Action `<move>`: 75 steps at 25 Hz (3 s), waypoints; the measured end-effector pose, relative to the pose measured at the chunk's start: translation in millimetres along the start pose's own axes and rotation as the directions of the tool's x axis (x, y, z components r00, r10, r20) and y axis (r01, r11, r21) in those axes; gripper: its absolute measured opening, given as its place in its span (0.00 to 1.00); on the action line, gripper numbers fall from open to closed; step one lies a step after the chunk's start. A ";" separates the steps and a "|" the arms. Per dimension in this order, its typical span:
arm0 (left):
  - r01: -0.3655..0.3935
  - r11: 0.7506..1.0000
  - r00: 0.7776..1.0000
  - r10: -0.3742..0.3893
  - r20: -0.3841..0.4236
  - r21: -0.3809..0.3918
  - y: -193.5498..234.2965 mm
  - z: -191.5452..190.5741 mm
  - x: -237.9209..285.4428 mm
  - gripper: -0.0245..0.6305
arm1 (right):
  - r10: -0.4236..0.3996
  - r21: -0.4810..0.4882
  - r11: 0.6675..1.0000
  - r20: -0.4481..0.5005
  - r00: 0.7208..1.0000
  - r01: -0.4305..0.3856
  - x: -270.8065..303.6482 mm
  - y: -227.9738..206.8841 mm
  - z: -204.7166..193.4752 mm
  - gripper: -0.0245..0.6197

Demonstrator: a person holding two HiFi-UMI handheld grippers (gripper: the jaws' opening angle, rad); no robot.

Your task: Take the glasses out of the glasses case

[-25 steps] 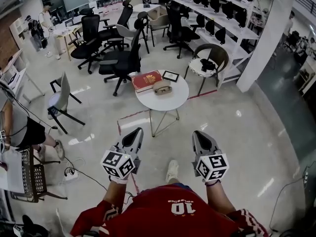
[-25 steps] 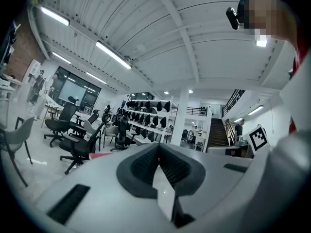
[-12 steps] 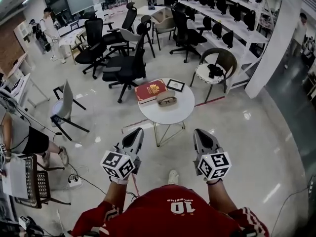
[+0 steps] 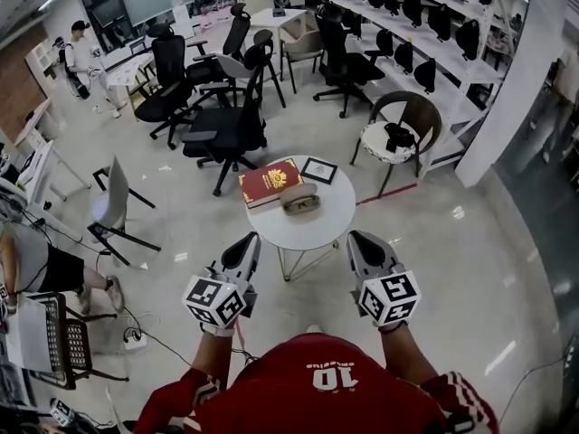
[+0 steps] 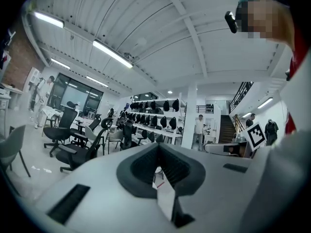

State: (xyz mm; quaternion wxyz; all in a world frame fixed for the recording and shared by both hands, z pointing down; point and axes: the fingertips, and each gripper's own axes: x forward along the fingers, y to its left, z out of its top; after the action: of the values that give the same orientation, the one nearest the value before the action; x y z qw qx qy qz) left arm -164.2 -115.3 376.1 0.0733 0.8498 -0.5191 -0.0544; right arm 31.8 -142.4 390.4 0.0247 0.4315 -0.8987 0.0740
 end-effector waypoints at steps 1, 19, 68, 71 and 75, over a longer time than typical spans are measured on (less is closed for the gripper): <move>-0.003 1.000 1.000 0.003 -0.003 0.002 0.5 -1.2 9.0 0.05 | 0.005 -0.001 1.000 0.001 1.000 -0.005 3.8 -7.3 1.1 0.07; -0.043 0.996 0.997 0.048 -0.056 0.076 1.4 -10.1 80.9 0.05 | 0.058 0.046 0.997 0.006 0.998 -0.059 33.8 -60.5 0.2 0.07; 0.292 0.860 0.854 -0.038 -0.519 0.418 116.3 -222.8 268.6 0.17 | -0.060 0.052 0.997 -0.092 0.994 0.064 133.1 -113.6 -43.9 0.07; 0.315 0.851 0.829 -0.031 -0.559 0.421 127.2 -245.6 282.8 0.17 | -0.080 0.062 0.994 -0.102 0.992 0.087 140.8 -123.7 -48.1 0.07; 0.345 0.840 0.784 -0.011 -0.621 0.419 146.5 -281.5 295.2 0.17 | -0.097 0.066 0.992 -0.133 0.986 0.106 150.2 -129.5 -57.1 0.07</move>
State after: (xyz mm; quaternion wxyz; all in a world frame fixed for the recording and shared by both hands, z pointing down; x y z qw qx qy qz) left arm -110.5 -424.9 674.7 -0.0014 0.8577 -0.3784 0.3481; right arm 37.6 -329.4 477.6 0.0709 0.4716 -0.8688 0.1332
